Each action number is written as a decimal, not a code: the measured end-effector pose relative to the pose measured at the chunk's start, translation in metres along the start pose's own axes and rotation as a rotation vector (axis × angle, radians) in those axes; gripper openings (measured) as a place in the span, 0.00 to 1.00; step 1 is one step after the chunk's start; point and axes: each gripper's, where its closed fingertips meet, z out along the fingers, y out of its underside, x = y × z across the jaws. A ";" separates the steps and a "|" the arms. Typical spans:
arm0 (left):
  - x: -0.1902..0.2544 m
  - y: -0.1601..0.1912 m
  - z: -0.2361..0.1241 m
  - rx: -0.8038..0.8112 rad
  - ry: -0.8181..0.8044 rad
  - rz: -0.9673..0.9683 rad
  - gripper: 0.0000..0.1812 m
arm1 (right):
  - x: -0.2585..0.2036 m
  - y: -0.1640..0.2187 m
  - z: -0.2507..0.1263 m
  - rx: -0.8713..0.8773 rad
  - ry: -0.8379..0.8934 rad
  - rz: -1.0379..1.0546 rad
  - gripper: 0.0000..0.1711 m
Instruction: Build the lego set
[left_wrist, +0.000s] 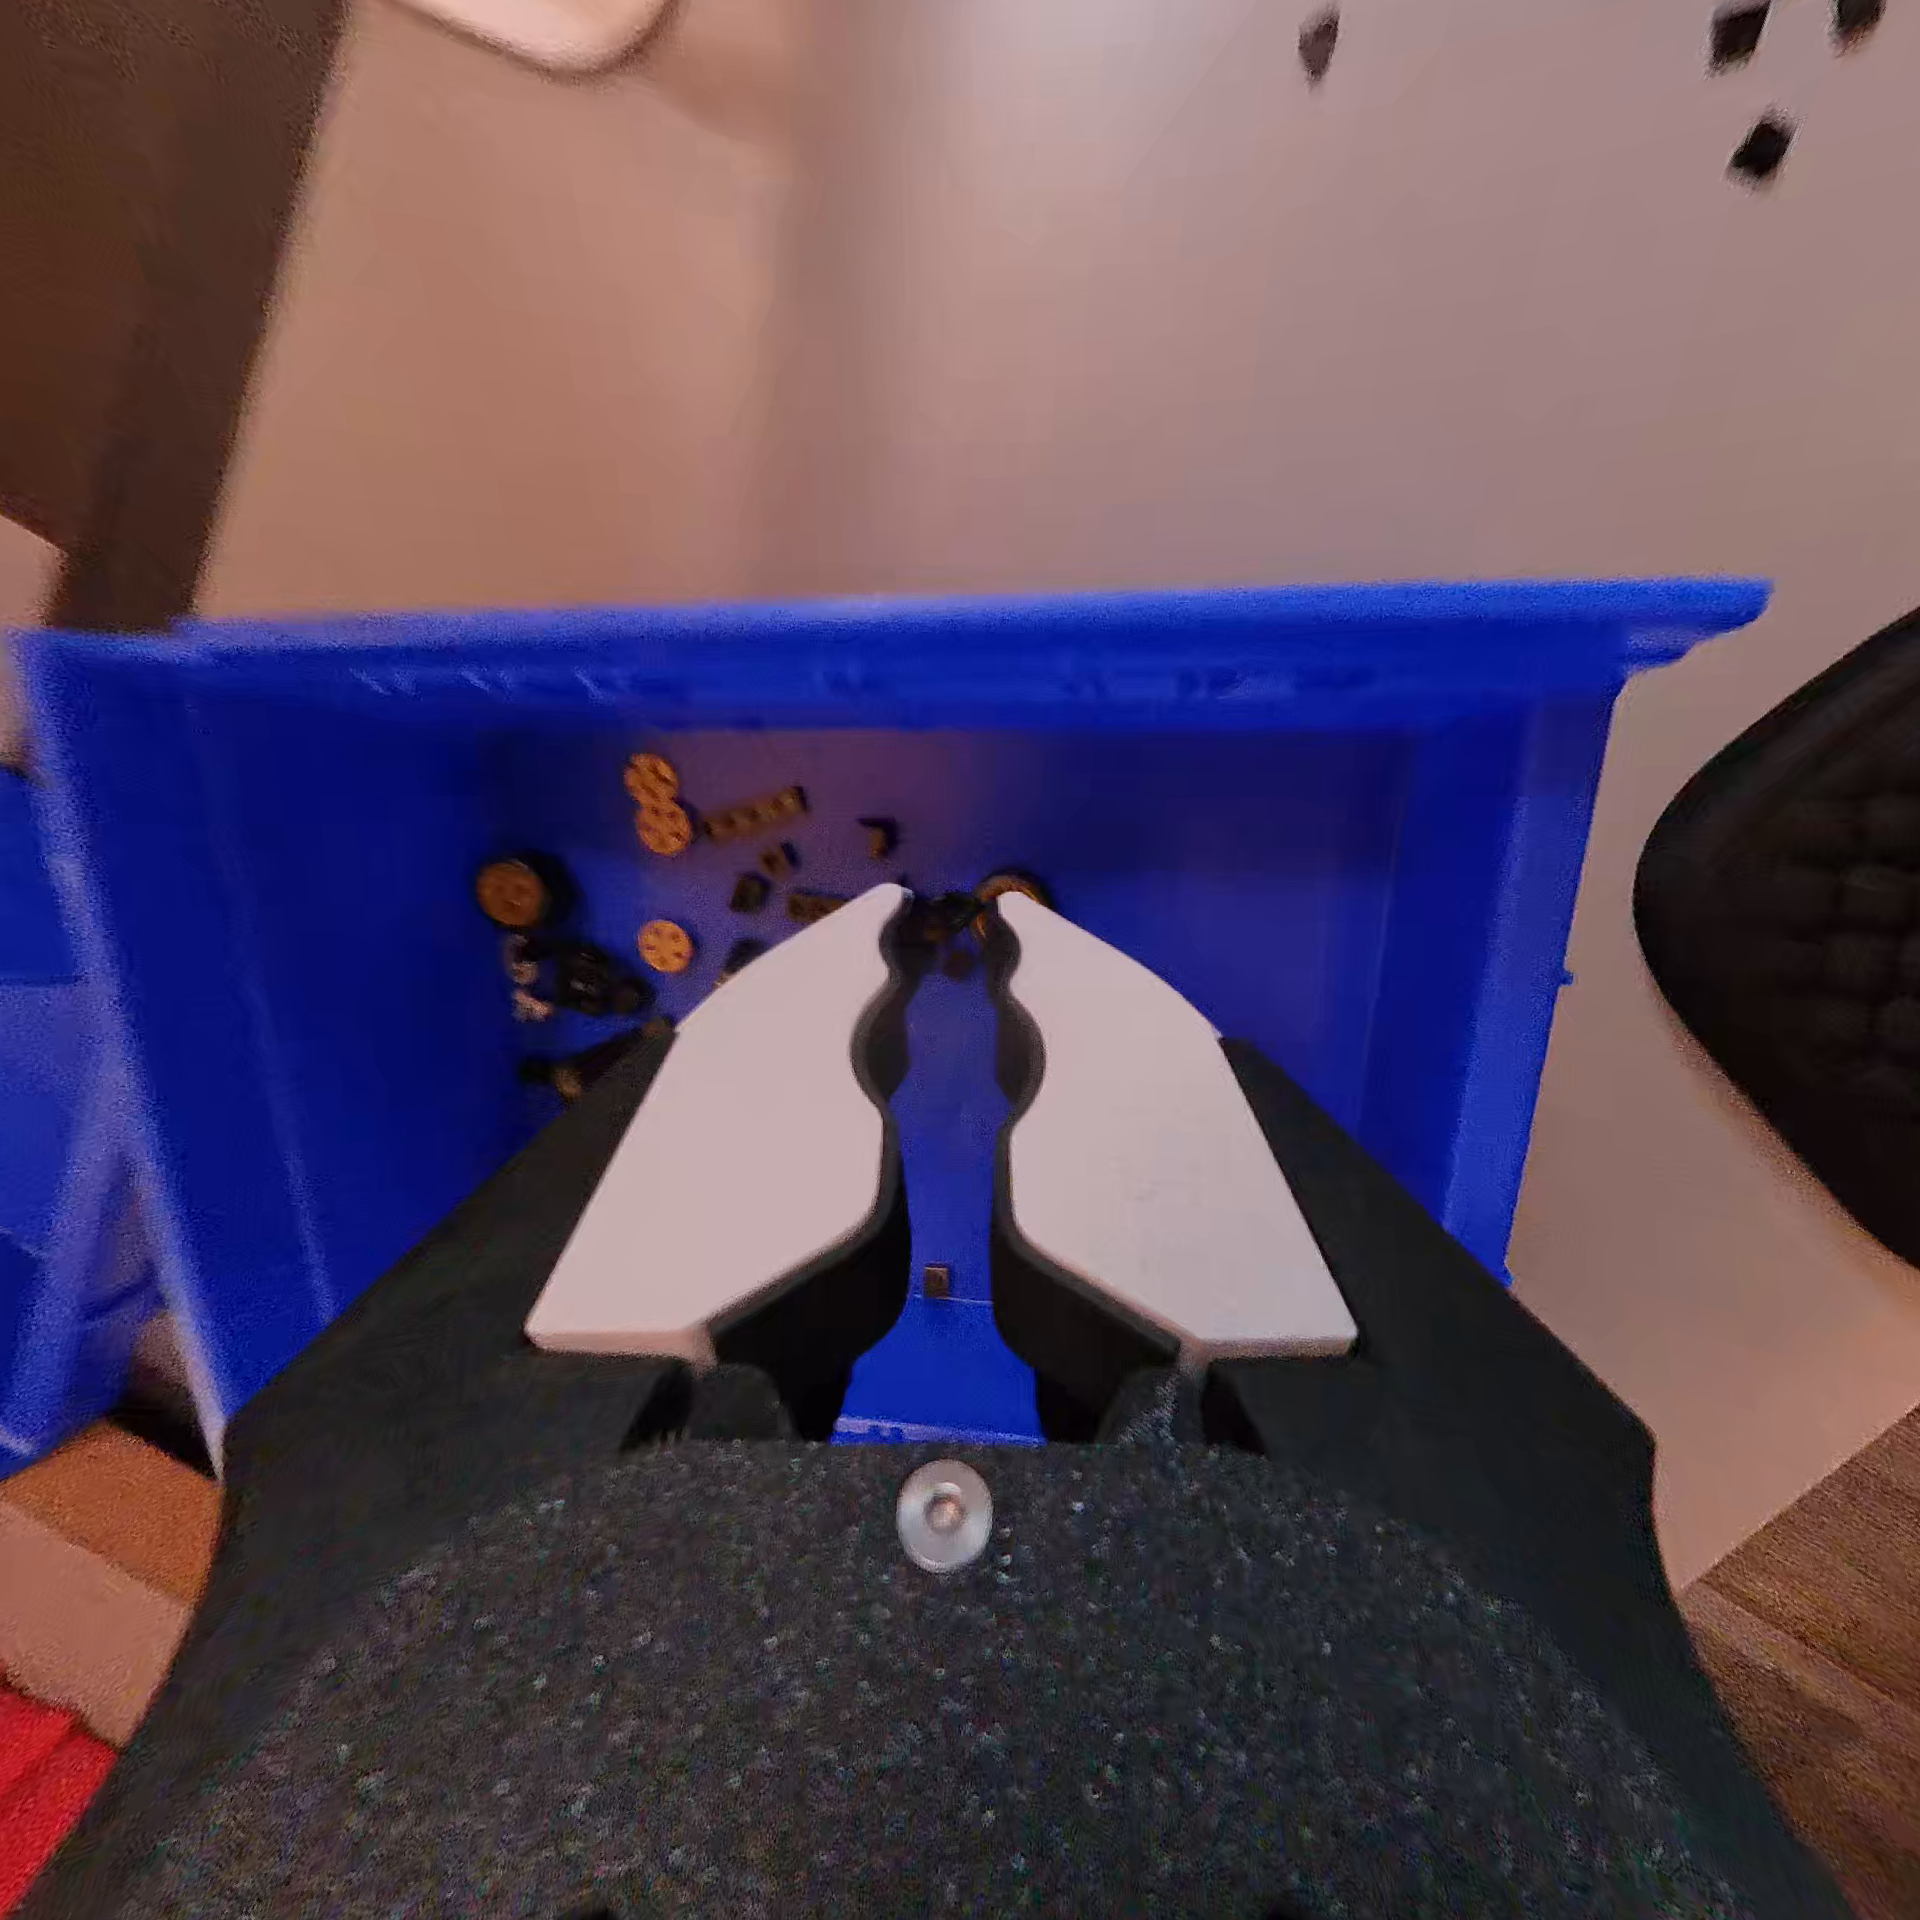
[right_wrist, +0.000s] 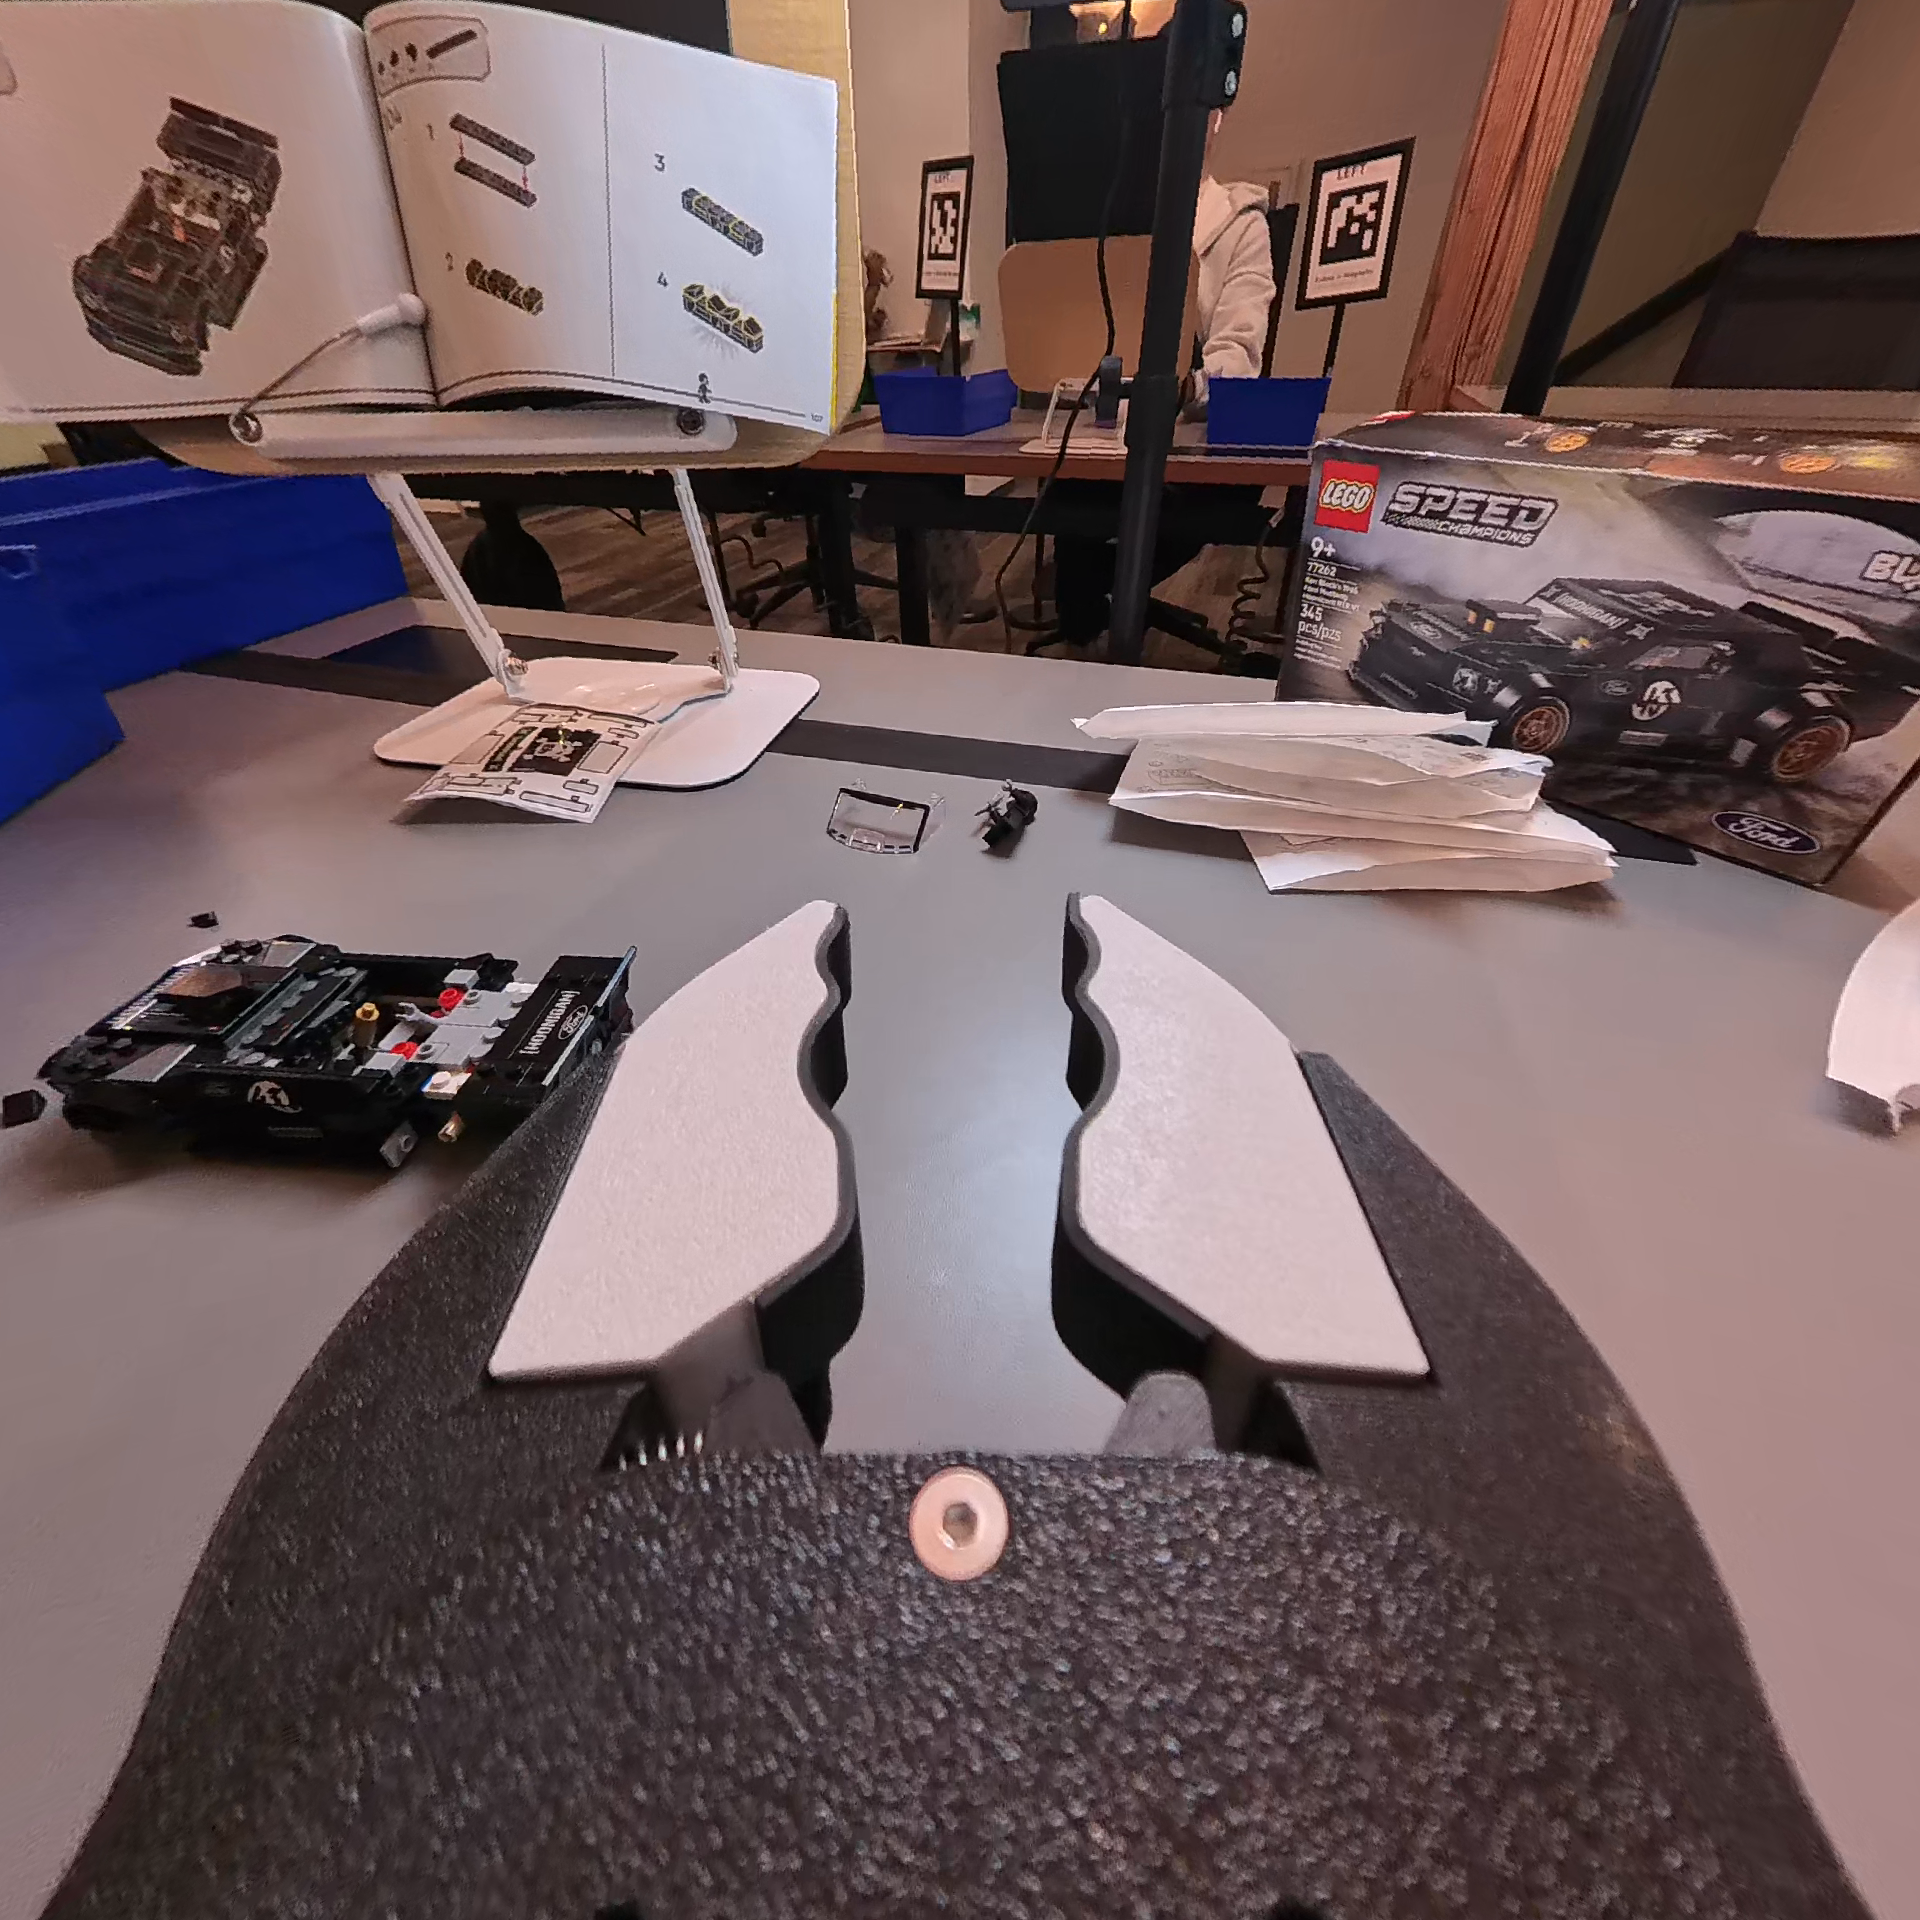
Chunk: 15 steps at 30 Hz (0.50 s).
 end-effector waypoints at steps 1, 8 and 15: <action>0.003 0.007 0.007 -0.018 0.016 -0.020 0.11 | 0.000 0.000 0.000 -0.001 0.003 -0.002 0.23; -0.003 -0.009 -0.002 0.087 -0.025 -0.086 0.30 | 0.000 0.001 0.000 -0.006 0.005 -0.004 0.23; -0.007 -0.061 -0.029 0.274 -0.069 -0.042 0.24 | 0.001 -0.001 -0.001 0.003 0.007 0.002 0.23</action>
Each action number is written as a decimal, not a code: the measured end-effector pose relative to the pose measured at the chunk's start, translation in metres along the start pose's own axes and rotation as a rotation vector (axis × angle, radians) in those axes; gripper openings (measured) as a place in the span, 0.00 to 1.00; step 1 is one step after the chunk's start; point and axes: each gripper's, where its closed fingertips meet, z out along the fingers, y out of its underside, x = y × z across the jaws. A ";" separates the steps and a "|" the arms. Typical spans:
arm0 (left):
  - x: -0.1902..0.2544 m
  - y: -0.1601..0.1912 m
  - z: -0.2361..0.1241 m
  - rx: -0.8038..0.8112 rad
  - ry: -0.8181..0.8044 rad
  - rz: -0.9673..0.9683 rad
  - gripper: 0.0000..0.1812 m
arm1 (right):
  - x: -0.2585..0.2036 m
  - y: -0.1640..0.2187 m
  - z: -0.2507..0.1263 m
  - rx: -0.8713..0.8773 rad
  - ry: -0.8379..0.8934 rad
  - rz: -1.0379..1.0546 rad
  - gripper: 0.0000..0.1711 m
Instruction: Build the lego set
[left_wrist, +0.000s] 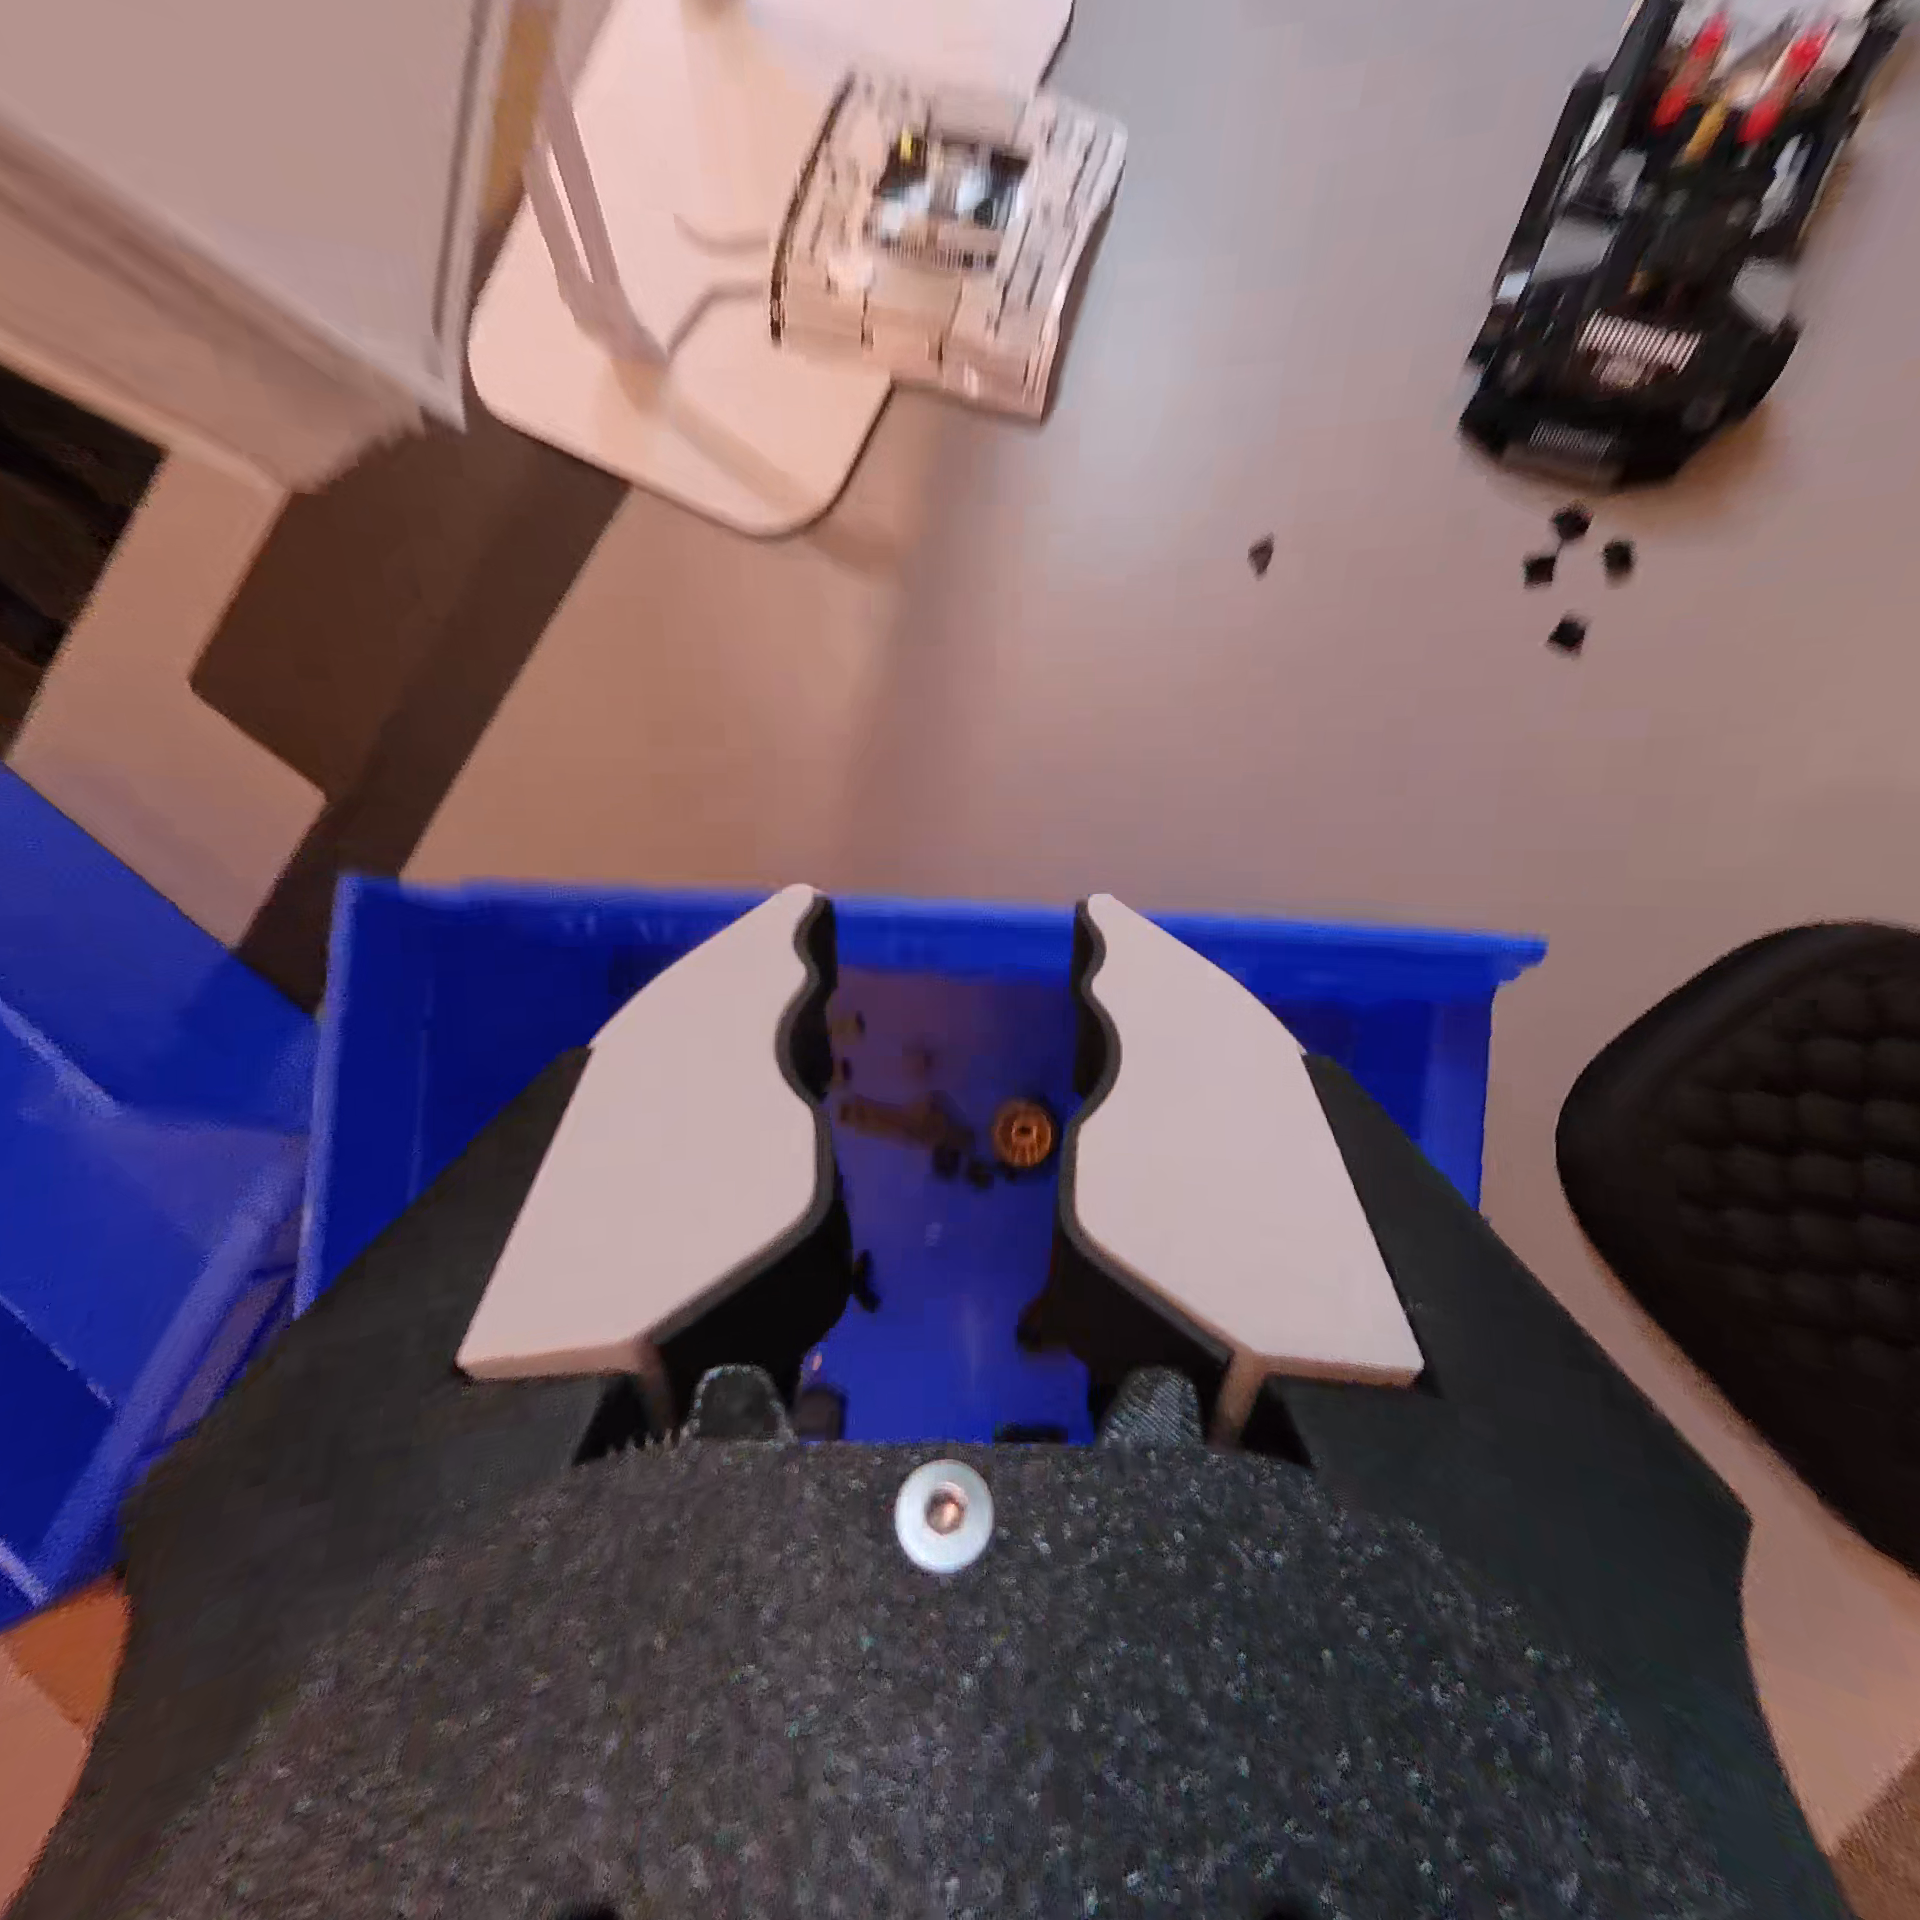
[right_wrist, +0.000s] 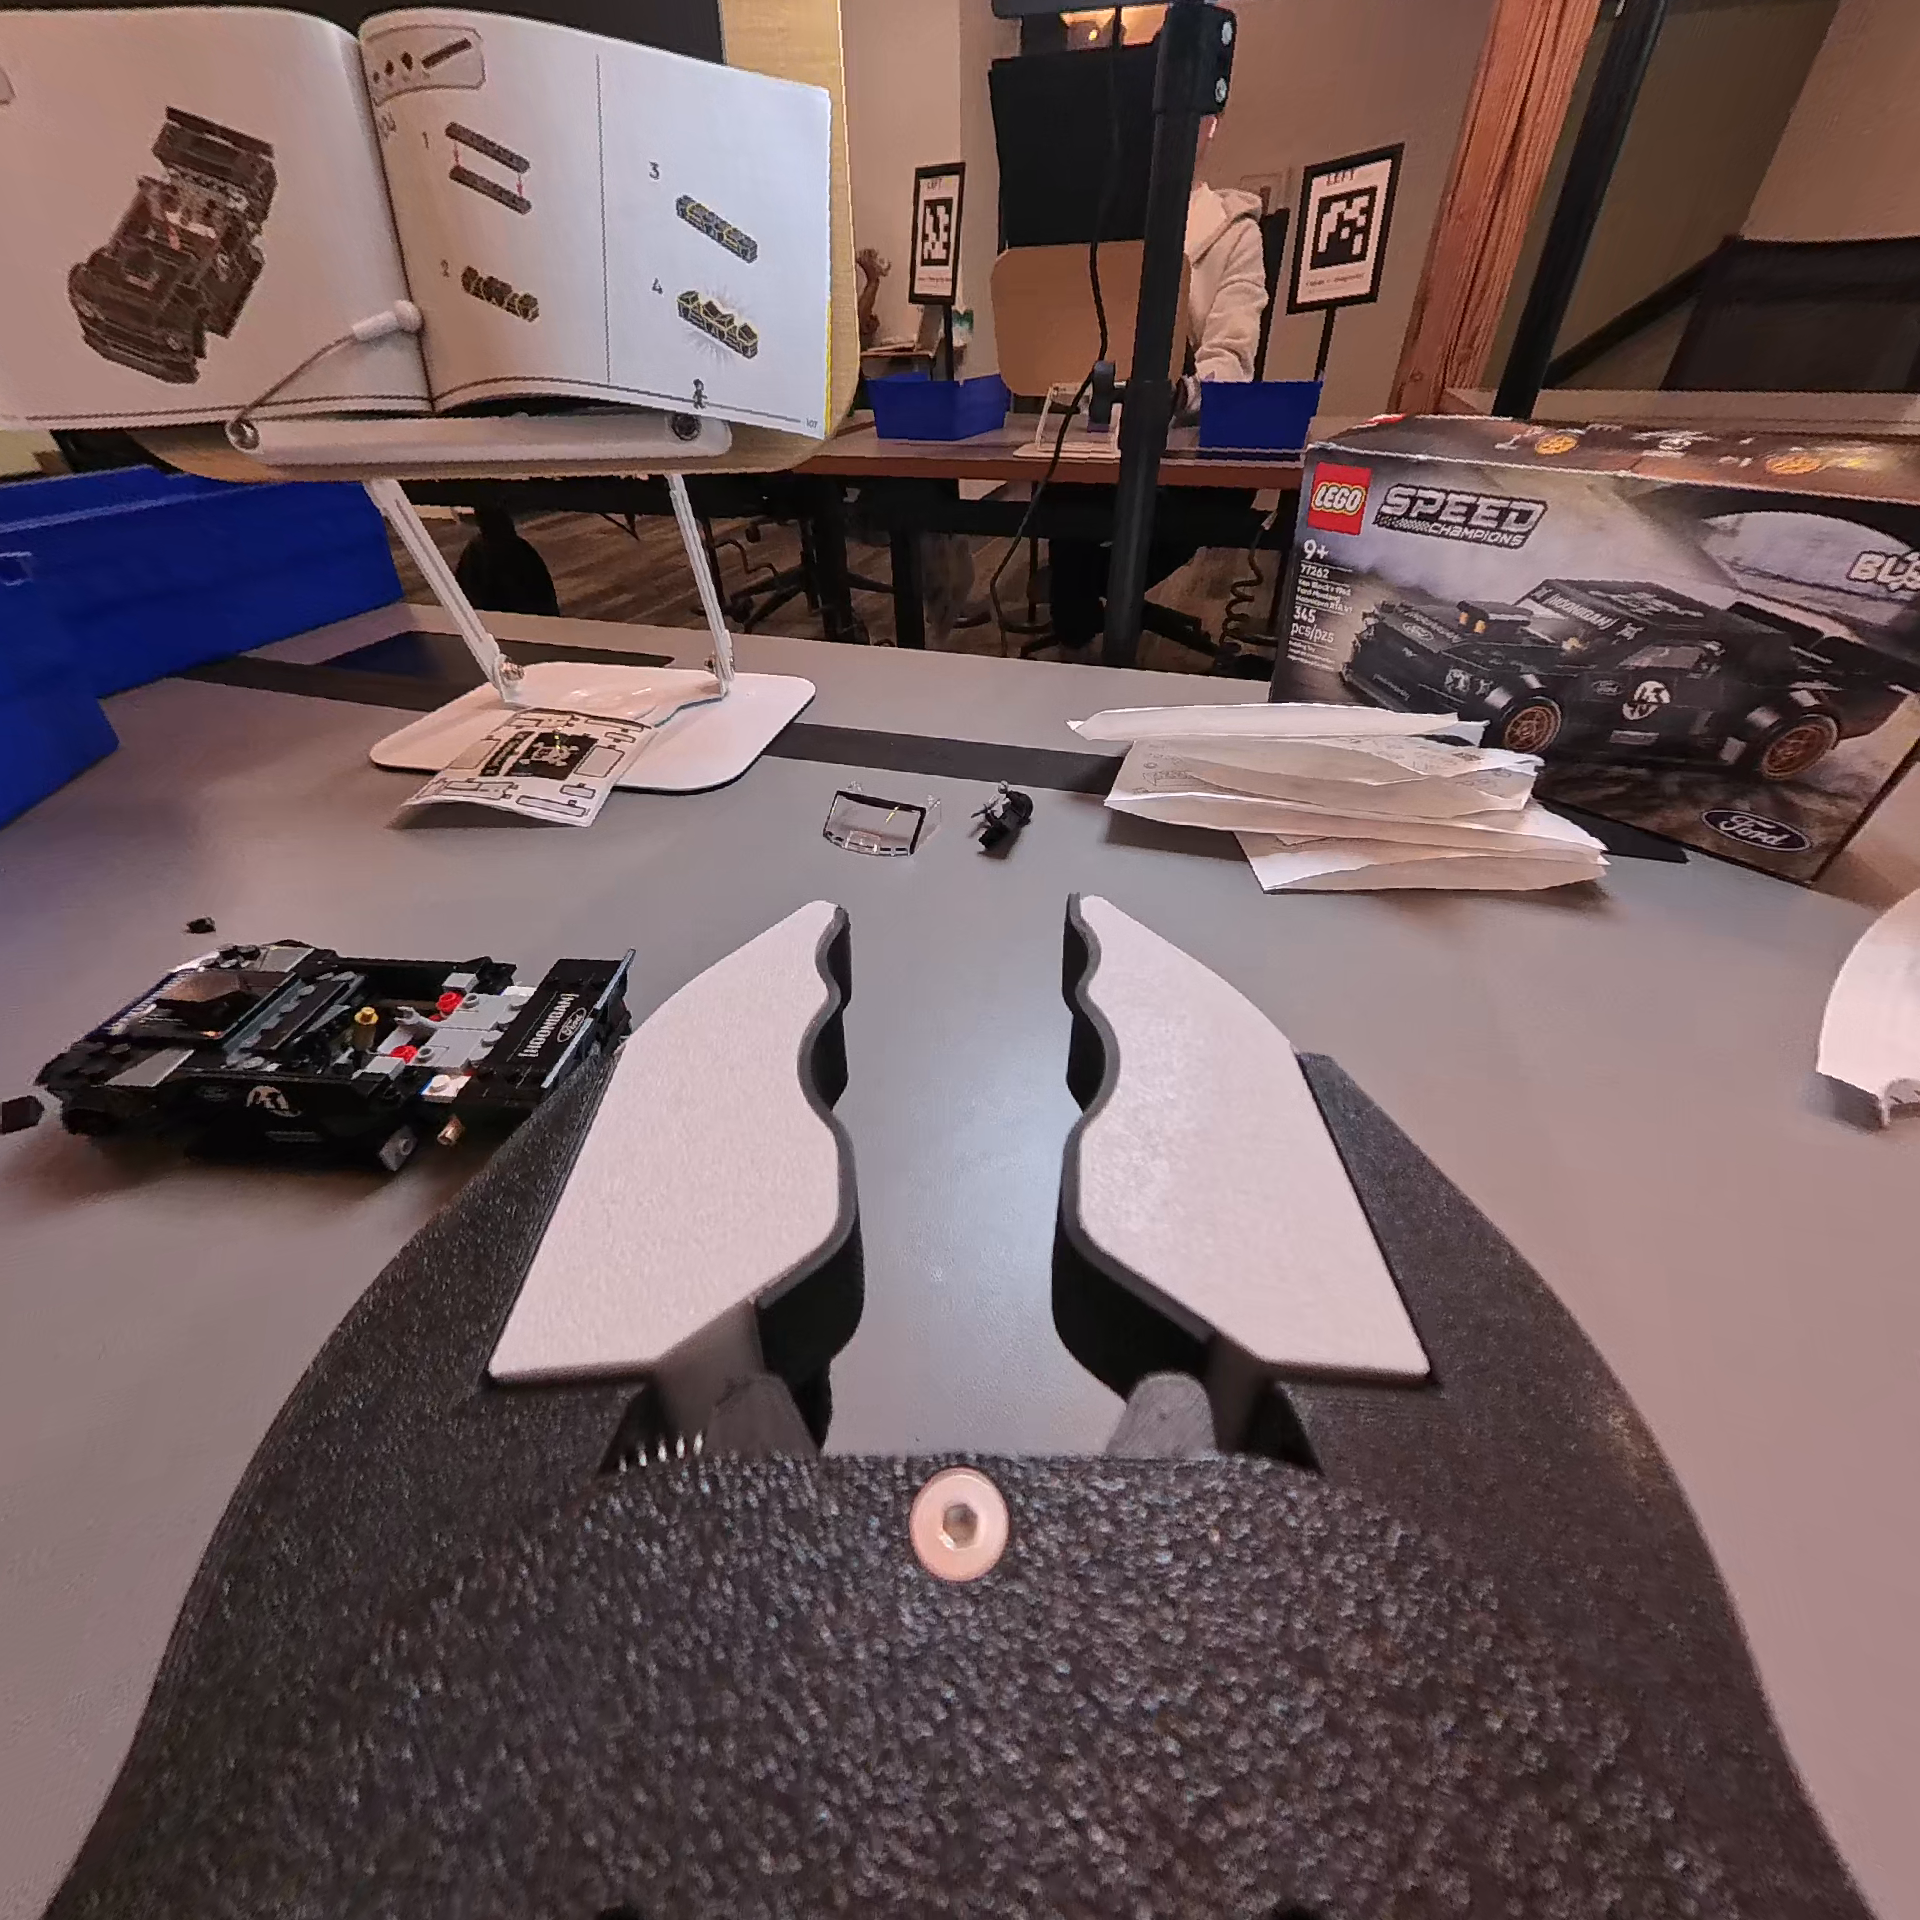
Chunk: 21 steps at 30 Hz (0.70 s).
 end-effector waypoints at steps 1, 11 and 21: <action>0.002 -0.011 0.001 0.028 -0.002 0.013 0.22 | 0.000 0.000 0.000 0.000 -0.001 -0.001 0.23; 0.083 -0.061 0.103 -0.151 0.261 0.403 0.11 | 0.000 -0.001 0.000 0.004 -0.005 0.006 0.23; 0.103 -0.031 0.168 -0.374 0.386 0.513 0.08 | 0.006 -0.001 -0.001 0.007 -0.006 0.042 0.23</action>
